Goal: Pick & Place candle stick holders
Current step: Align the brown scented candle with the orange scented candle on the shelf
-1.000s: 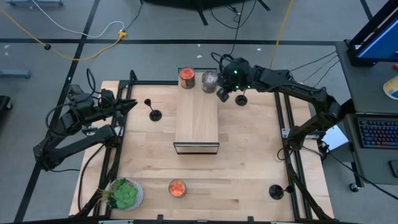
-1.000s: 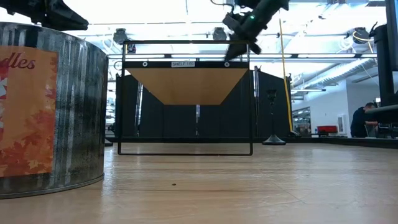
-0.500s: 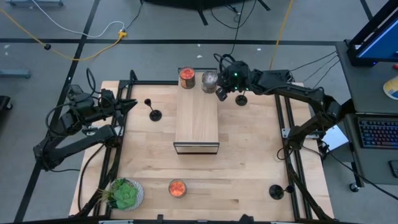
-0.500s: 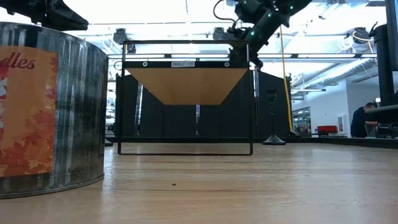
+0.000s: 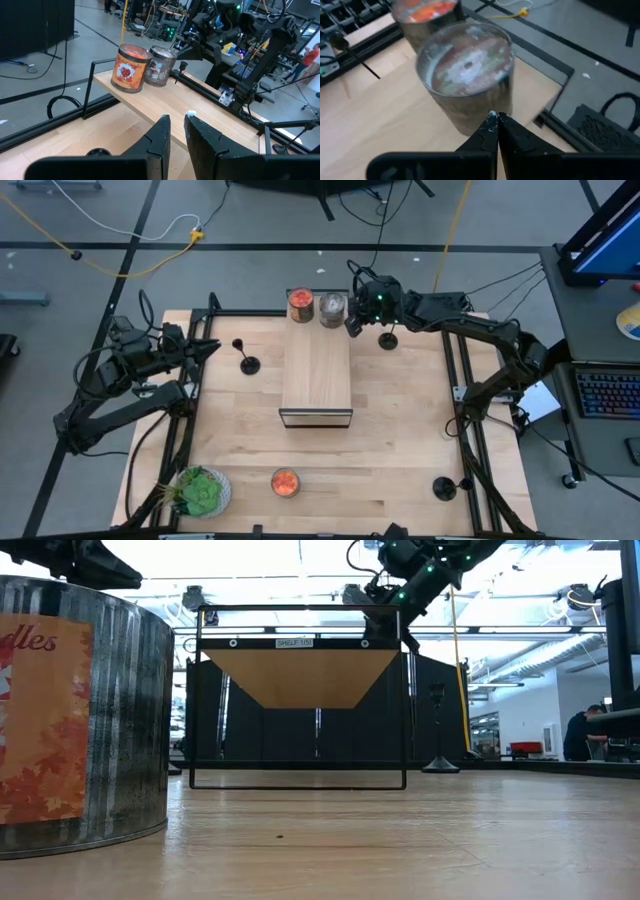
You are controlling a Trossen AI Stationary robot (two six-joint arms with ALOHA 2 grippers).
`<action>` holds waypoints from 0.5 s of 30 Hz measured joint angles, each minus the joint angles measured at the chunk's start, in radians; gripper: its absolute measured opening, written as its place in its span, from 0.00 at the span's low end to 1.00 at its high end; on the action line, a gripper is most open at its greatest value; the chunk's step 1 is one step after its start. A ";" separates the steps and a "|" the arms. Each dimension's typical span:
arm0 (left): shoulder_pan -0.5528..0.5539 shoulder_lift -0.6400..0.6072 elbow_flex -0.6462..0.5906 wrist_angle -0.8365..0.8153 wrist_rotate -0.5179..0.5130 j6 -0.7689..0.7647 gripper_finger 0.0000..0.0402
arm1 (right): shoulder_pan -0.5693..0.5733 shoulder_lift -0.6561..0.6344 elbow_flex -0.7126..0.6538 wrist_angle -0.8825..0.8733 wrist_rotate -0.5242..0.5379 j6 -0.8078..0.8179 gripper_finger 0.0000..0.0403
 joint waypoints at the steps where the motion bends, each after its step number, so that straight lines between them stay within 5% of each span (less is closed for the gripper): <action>1: 0.000 0.000 0.000 0.000 0.001 0.000 0.16 | 0.003 -0.003 0.000 -0.018 -0.013 0.013 0.00; 6: 0.000 0.000 0.000 0.000 0.005 0.000 0.16 | 0.035 -0.012 0.000 0.020 -0.152 0.079 0.00; 15: 0.000 0.000 0.000 0.000 0.008 0.003 0.16 | 0.077 0.053 0.000 0.131 -0.155 0.113 0.00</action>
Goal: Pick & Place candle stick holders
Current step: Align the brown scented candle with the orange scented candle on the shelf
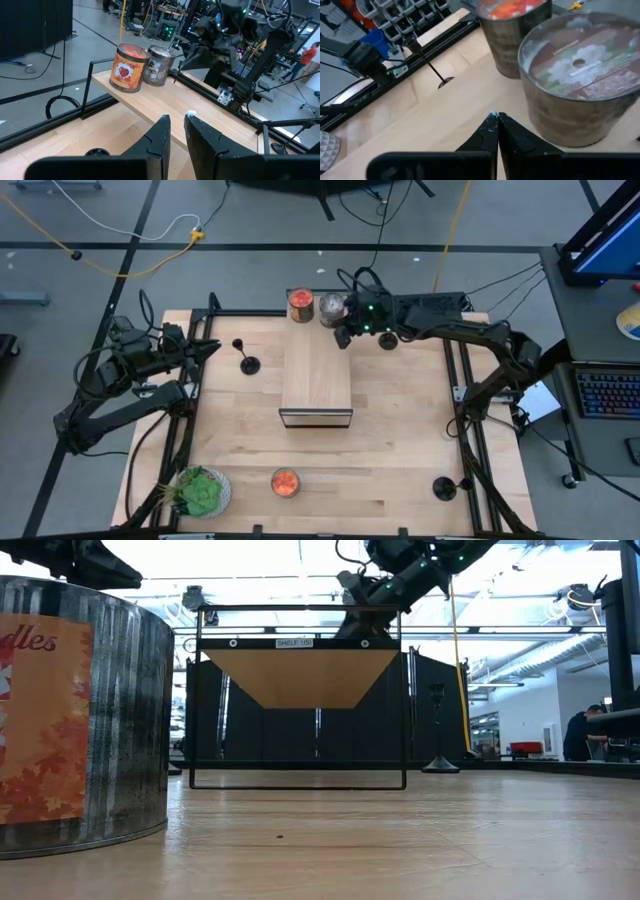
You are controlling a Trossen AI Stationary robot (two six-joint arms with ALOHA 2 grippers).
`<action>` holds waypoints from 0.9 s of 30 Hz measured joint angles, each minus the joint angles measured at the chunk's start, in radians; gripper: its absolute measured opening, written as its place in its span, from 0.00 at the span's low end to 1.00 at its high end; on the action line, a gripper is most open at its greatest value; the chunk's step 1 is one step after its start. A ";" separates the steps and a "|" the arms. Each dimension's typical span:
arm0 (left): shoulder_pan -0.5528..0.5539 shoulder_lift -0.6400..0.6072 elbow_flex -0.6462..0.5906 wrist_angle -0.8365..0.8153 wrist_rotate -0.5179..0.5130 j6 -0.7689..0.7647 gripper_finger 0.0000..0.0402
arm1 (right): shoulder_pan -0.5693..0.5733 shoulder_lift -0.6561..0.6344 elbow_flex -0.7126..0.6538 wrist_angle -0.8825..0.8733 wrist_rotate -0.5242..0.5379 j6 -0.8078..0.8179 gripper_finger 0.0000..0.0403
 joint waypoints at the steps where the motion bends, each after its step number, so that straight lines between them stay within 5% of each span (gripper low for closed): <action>1: 0.000 0.000 0.000 0.000 0.000 0.000 0.16 | 0.000 0.010 0.000 0.006 0.001 0.000 0.00; 27: 0.000 0.000 0.000 0.000 0.001 -0.003 0.16 | -0.041 0.047 0.001 0.116 -0.002 -0.019 0.00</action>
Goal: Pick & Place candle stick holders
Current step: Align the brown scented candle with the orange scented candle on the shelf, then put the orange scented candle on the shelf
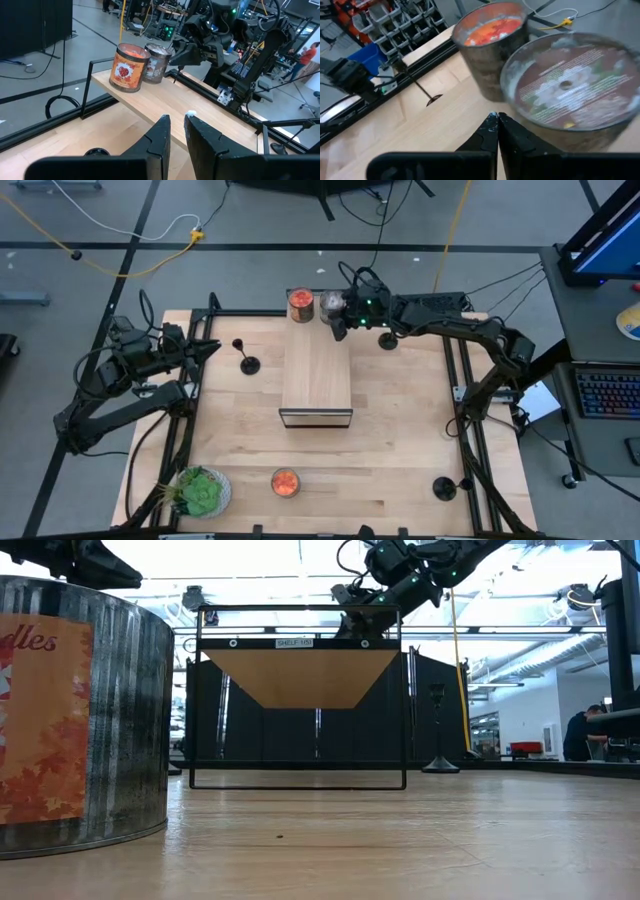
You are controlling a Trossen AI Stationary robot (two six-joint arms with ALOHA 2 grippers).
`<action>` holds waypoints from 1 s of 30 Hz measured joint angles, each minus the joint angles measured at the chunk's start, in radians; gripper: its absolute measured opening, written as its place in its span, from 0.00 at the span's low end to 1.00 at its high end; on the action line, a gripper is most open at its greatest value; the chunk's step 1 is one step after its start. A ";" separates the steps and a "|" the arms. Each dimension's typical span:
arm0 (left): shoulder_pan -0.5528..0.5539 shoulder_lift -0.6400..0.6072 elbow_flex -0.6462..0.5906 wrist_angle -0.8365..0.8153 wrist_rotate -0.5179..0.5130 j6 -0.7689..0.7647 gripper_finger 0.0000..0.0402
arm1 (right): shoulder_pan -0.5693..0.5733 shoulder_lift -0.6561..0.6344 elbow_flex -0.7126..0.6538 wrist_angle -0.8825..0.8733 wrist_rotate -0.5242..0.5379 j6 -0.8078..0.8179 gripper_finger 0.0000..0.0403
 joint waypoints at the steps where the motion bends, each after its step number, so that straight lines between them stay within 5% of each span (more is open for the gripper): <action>1: 0.000 0.000 0.000 0.000 0.000 -0.004 0.16 | 0.000 -0.006 0.000 -0.003 -0.015 0.000 0.00; 9: 0.000 0.000 0.000 0.008 0.000 -0.096 0.16 | 0.043 -0.098 0.000 -0.003 -0.132 -0.025 0.00; 21: 0.000 0.000 0.000 0.008 -0.001 -0.154 0.16 | 0.027 -0.340 -0.005 -0.303 -0.103 -0.120 0.00; 30: -0.007 0.032 0.000 0.036 0.109 -0.187 0.16 | 0.034 -0.600 -0.294 -0.099 0.008 -0.018 0.00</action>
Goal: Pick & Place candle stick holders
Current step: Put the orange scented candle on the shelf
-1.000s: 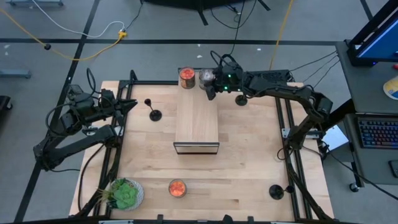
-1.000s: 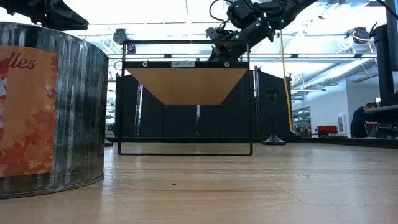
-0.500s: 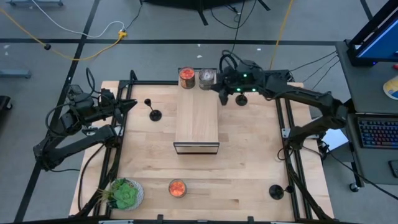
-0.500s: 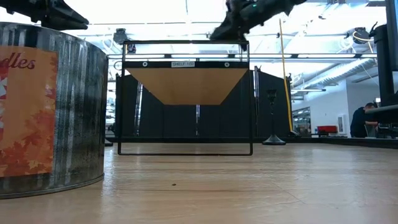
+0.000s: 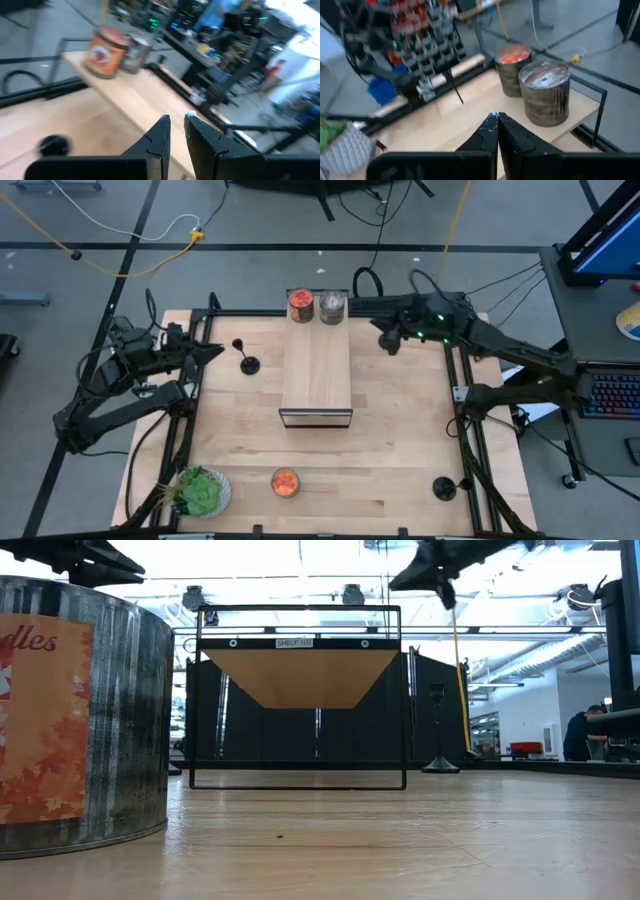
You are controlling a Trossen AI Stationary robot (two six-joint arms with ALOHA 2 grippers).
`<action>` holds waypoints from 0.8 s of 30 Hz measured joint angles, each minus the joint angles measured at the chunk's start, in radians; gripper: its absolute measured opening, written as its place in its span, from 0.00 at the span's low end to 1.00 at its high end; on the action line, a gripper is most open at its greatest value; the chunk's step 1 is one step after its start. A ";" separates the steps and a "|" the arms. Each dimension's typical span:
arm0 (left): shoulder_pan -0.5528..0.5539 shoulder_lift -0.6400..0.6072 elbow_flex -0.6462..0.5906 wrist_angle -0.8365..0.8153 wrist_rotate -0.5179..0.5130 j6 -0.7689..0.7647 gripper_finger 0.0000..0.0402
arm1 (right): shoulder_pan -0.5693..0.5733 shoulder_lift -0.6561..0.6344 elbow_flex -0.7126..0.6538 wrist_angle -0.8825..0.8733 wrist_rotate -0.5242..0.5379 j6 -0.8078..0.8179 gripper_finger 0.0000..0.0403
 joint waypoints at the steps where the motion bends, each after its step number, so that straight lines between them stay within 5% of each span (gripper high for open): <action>1: -0.005 0.013 0.000 0.023 0.026 0.002 0.16 | 0.000 -0.032 -0.042 0.039 0.001 0.017 0.00; 12: -0.159 0.222 0.000 0.108 0.116 -0.041 0.16 | -0.001 -0.363 -0.399 0.271 0.001 0.082 0.00; 24: -0.511 0.435 0.135 0.120 -0.128 -0.203 0.16 | -0.001 -0.664 -0.552 0.252 -0.003 0.115 0.00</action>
